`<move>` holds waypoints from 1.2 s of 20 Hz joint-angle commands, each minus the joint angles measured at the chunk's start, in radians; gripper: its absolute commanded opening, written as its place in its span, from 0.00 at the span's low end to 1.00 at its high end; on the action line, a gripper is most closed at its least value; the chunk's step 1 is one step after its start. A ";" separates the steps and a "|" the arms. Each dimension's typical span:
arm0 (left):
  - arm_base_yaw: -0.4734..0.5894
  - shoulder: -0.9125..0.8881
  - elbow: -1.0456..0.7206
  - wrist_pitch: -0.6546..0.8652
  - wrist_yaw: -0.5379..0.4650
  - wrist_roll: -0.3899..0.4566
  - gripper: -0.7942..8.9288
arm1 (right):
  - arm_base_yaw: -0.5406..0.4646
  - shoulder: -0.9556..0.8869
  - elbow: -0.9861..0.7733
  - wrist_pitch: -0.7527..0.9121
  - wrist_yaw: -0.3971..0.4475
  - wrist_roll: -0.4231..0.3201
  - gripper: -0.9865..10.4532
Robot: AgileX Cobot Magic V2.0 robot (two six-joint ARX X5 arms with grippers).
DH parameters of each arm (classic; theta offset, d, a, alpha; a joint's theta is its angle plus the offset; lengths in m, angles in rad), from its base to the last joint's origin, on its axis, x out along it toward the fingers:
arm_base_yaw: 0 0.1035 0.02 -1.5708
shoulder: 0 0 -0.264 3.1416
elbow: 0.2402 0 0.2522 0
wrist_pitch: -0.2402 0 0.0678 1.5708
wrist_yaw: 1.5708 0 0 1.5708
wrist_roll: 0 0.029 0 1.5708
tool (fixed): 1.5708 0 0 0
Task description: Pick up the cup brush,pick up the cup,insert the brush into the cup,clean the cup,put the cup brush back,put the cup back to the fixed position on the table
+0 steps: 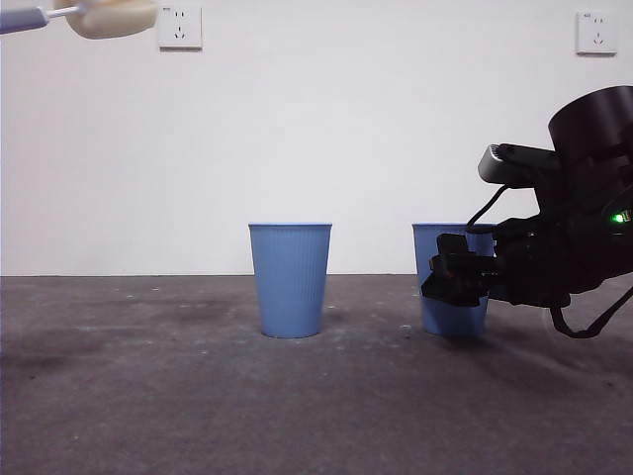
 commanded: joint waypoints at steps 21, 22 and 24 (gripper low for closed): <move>-0.333 0.227 -0.008 -0.005 -0.137 0.364 0.07 | 0.255 -0.666 0.417 -1.938 0.224 -0.368 0.08; -0.359 0.241 -0.008 -0.006 -0.139 0.369 0.07 | 0.280 -0.666 0.433 -1.971 0.245 -0.385 0.08; -0.412 0.271 -0.008 -0.008 -0.143 0.386 0.07 | 0.339 -0.666 0.456 -2.022 0.281 -0.426 0.08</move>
